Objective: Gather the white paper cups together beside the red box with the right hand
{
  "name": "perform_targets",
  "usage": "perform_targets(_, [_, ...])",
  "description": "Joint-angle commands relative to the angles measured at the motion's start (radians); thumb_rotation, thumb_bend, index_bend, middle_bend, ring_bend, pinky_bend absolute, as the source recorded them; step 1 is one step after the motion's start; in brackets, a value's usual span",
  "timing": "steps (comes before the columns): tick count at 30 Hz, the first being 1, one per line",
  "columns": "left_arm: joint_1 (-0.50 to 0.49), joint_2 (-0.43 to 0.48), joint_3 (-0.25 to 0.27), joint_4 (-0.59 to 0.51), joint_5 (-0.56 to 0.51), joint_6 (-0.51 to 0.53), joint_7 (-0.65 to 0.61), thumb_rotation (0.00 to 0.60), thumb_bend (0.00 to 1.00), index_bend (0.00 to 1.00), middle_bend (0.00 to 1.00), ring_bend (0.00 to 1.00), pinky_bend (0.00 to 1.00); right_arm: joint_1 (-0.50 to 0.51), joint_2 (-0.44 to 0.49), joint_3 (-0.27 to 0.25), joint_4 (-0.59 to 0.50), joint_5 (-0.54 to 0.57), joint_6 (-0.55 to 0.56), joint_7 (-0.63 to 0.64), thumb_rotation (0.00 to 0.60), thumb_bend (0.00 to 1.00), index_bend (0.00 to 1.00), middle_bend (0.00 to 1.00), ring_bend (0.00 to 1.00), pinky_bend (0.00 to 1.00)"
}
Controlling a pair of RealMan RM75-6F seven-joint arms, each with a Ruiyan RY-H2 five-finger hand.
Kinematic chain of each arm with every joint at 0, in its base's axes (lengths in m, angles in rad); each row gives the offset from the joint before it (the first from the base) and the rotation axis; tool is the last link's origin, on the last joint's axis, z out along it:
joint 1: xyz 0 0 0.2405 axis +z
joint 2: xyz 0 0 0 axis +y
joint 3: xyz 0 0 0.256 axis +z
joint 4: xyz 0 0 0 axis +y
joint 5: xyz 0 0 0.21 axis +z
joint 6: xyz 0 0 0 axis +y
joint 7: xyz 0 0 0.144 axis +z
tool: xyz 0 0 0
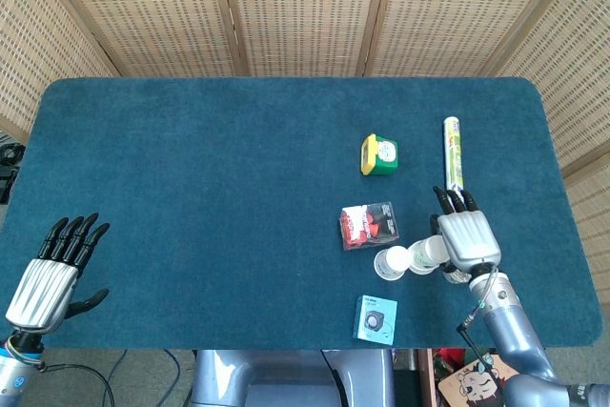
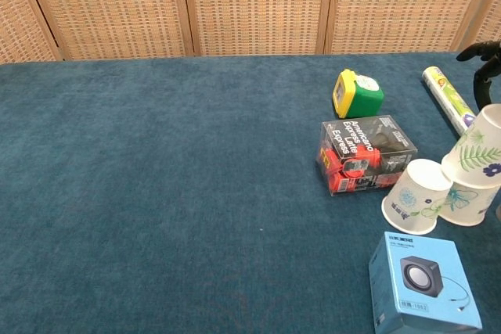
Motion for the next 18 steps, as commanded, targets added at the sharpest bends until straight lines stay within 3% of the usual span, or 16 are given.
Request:
perform_targets(1, [0.000, 0.000, 0.000, 0.000, 0.000, 0.000, 0.000, 0.600, 0.18, 0.00, 0.00, 0.00, 0.00, 0.000, 0.002, -0.002, -0.001, -0.001, -0.002, 0.000, 0.600, 0.12, 0.53, 0.00, 0.00, 0.00])
perform_targets(4, [0.000, 0.000, 0.000, 0.000, 0.001, -0.001, 0.002, 0.600, 0.18, 0.00, 0.00, 0.00, 0.00, -0.001, 0.002, -0.003, -0.002, -0.004, -0.002, 0.003, 0.600, 0.12, 0.51, 0.00, 0.00, 0.00])
perform_targets(18, [0.001, 0.003, 0.000, -0.001, 0.002, 0.003, -0.007, 0.600, 0.18, 0.00, 0.00, 0.00, 0.00, 0.011, 0.024, -0.008, -0.035, 0.004, 0.003, -0.020, 0.600, 0.12, 0.26, 0.00, 0.00, 0.00])
